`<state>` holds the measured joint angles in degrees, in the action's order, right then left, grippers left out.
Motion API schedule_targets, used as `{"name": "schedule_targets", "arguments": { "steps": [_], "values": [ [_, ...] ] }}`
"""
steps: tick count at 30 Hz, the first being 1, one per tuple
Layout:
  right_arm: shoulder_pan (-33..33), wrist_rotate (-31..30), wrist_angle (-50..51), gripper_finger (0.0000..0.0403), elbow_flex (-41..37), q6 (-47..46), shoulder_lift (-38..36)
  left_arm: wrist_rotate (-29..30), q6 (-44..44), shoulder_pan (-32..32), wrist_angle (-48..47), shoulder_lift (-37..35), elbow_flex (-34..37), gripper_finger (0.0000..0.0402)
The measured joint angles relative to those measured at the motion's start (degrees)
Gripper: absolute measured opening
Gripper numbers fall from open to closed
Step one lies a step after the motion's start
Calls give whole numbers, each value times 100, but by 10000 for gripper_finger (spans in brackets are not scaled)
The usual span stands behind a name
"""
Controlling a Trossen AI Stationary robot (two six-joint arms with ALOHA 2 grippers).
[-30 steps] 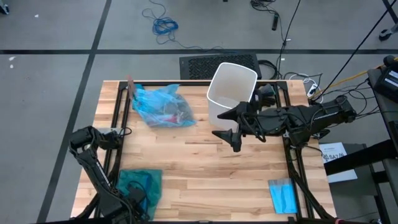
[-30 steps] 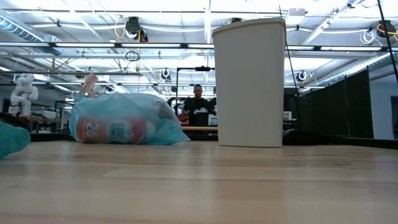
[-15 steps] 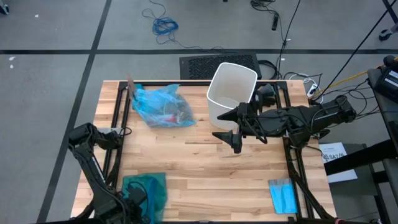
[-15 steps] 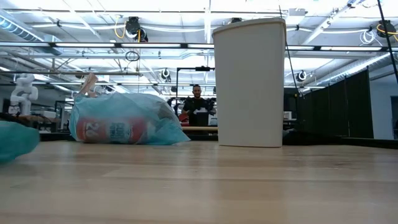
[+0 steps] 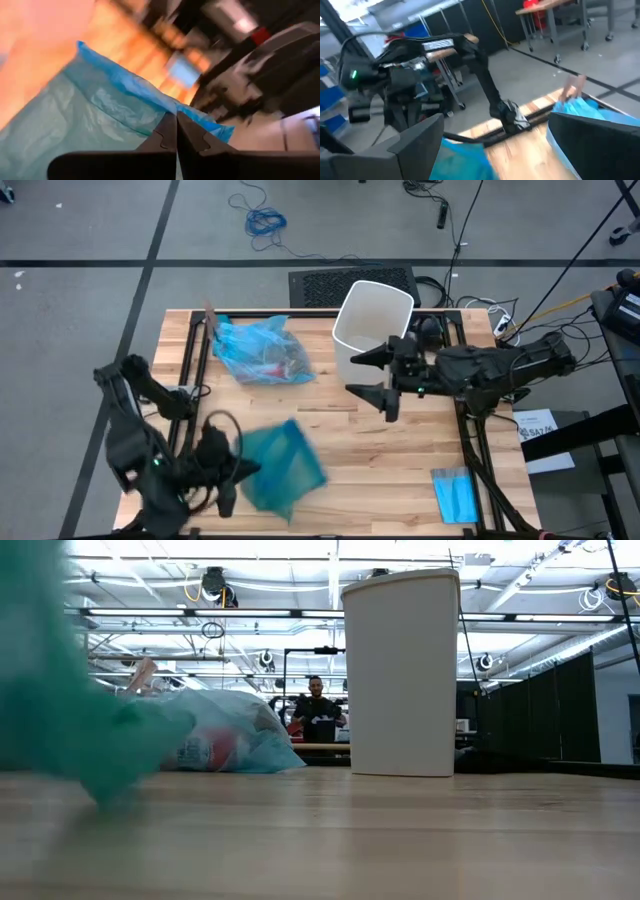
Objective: Place trash/remove bag and relplace
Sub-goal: Insert the blue trash bag into the white trash bin
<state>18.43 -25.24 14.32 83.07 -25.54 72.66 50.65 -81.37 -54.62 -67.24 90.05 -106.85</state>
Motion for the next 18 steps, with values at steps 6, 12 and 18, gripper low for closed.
{"name": "schedule_targets", "arguments": {
  "steps": [6,12,18],
  "values": [
    [199,-92,0,354,0,208,-199,248,2540,421,701,-38,-628,0],
    [203,-1171,768,354,0,103,-335,-294,2517,699,540,-19,-631,0],
    [-735,-793,1702,354,0,-129,-400,-334,2646,533,626,-64,-631,0]
  ]
}}
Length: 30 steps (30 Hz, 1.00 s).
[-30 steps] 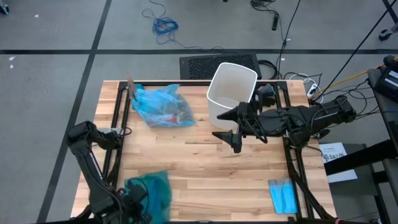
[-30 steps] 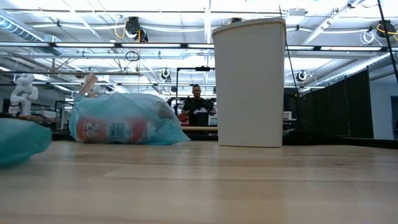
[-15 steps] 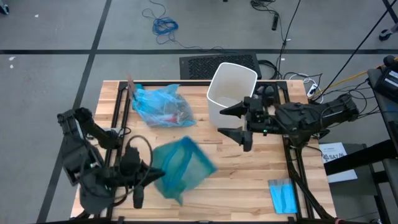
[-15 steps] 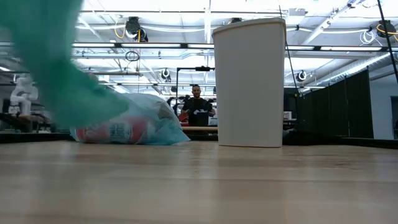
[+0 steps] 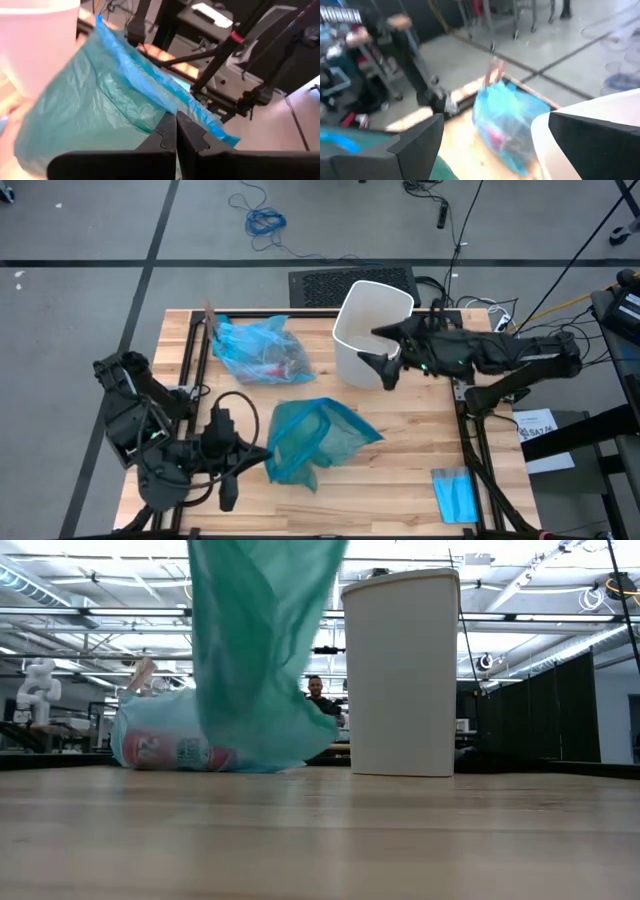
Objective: Place trash/remove bag and relplace
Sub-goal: Insert the blue trash bag into the white trash bin
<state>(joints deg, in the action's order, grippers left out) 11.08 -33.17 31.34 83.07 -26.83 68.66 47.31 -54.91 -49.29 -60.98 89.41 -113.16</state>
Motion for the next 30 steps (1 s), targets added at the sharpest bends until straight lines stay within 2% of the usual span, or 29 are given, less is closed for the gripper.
{"name": "schedule_targets", "arguments": {
  "steps": [4,7,11,21,27,30],
  "values": [
    [-538,984,464,354,0,32,-2,-160,471,-50,432,-70,-10,0],
    [-759,1091,1076,354,0,108,0,-398,572,-183,506,-92,-13,0],
    [-1014,1169,1602,354,0,655,0,-466,226,-360,451,-118,-13,0],
    [-2054,2162,2101,351,0,1840,265,56,-160,-425,432,-122,-15,0],
    [-2313,2906,2253,315,0,2048,524,64,-165,-515,406,-131,-15,0],
    [-2312,2915,2300,275,0,2000,674,61,-171,-657,270,-158,-15,0]
  ]
}}
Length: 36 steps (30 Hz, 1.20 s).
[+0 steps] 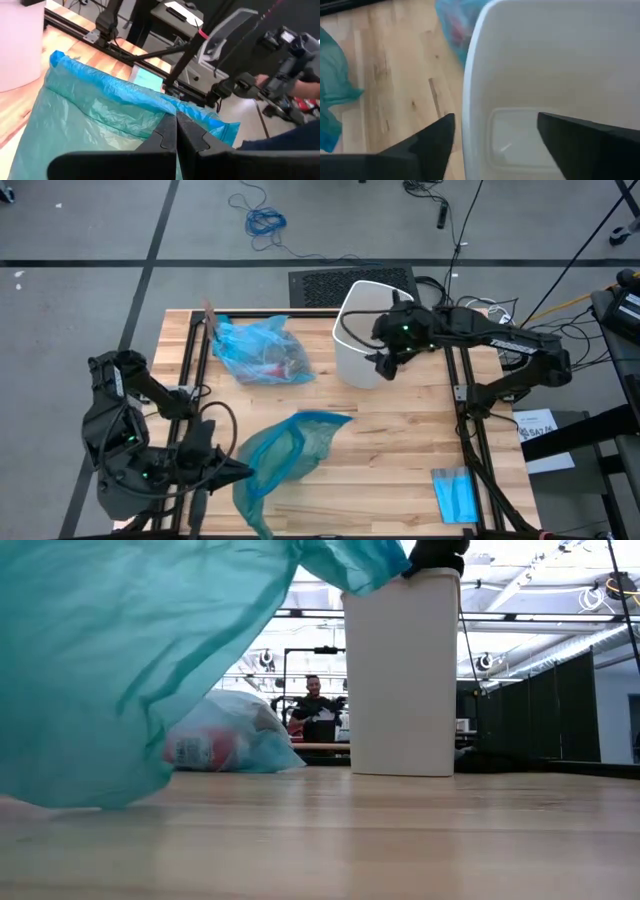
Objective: Place trash/remove bag and relplace
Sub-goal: Insert the blue trash bag into the white trash bin
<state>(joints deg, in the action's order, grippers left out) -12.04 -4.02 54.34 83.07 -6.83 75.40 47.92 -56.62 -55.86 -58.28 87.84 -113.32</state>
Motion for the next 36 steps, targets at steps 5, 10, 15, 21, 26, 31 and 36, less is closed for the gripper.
{"name": "schedule_targets", "arguments": {
  "steps": [5,10,15,21,26,31,36],
  "values": [
    [47,4,-54,155,0,-724,250,-5,-10,-325,-184,-94,0,0],
    [315,-60,-972,17,-2,-1628,307,-38,-7,-708,-192,-169,0,0],
    [601,-107,-2246,6,2,-2772,456,-194,8,-978,-224,-201,0,0],
    [1039,-771,-2752,3,235,-3358,1076,-282,195,-1195,-232,-204,0,0],
    [1395,-1378,-1635,2,1230,-3305,2051,-291,296,-1307,-233,-204,0,0],
    [1494,-1392,-894,2,2576,-3065,2899,-291,299,-1326,-227,-204,0,0],
    [1522,-1196,-832,32,3340,-2651,3145,-291,299,-1324,-212,-204,0,0]
  ]
}}
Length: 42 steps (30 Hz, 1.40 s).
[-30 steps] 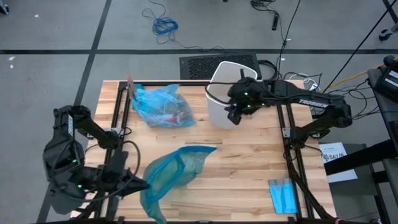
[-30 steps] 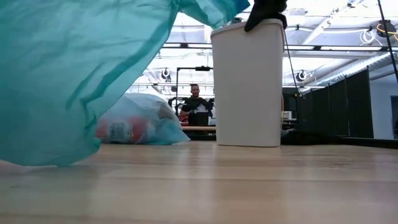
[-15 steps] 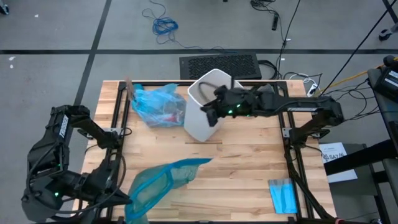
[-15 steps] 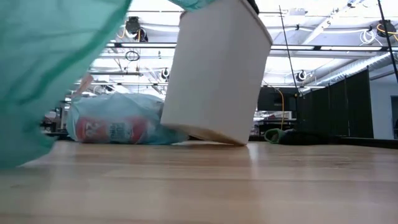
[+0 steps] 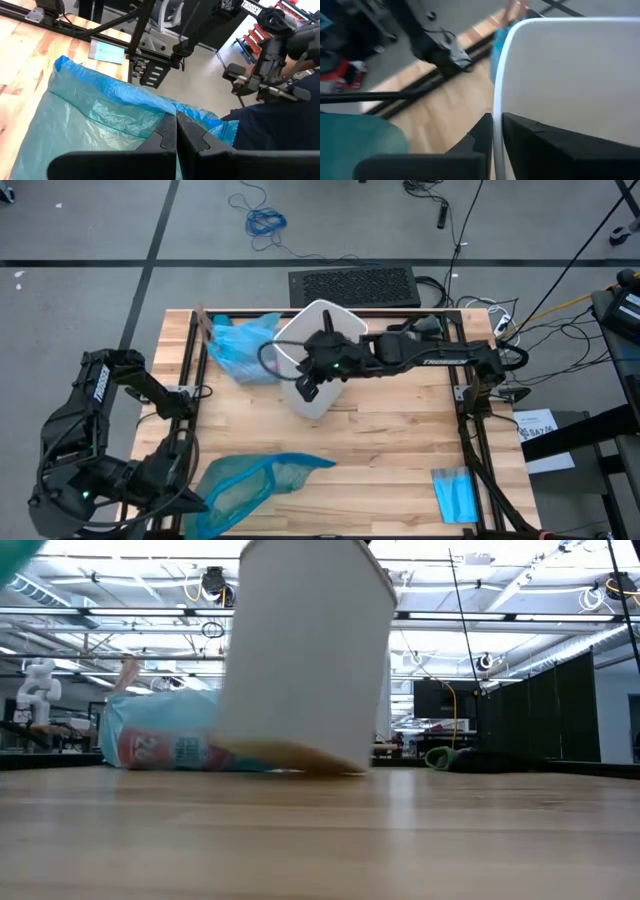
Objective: Place trash/remove bag and relplace
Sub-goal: Insert the blue trash bag into the white trash bin
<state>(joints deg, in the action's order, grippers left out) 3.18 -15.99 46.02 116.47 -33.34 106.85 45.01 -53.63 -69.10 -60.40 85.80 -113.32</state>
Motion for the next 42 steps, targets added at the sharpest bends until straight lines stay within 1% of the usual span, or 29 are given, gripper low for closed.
{"name": "schedule_targets", "arguments": {
  "steps": [3,9,14,17,21,23,26,28,30,36,42],
  "values": [
    [-6,178,17,68,60,91,-34,0,6,0,0,0,0,0],
    [-6,295,481,146,48,-31,-39,0,152,0,-4,0,0,0],
    [141,313,397,192,46,-20,-9,0,193,0,-9,0,0,0],
    [304,158,291,208,44,227,-157,0,189,0,-9,0,0,0],
    [386,-594,384,213,48,704,-528,2,162,0,-9,0,0,0],
    [290,-944,511,213,48,965,-712,4,168,0,-9,0,0,0],
    [-79,-1048,696,208,48,1235,-973,7,241,1,-11,0,0,0],
    [-457,-893,908,204,52,1372,-1087,54,304,3,-11,0,0,0],
    [-887,-579,1066,202,55,1553,-1119,108,304,34,-9,0,0,0],
    [-2244,897,1282,202,50,2118,-1056,273,180,200,-5,2,0,0],
    [-3115,1878,1544,201,-15,2805,-1040,482,143,337,167,2,0,0]
  ]
}}
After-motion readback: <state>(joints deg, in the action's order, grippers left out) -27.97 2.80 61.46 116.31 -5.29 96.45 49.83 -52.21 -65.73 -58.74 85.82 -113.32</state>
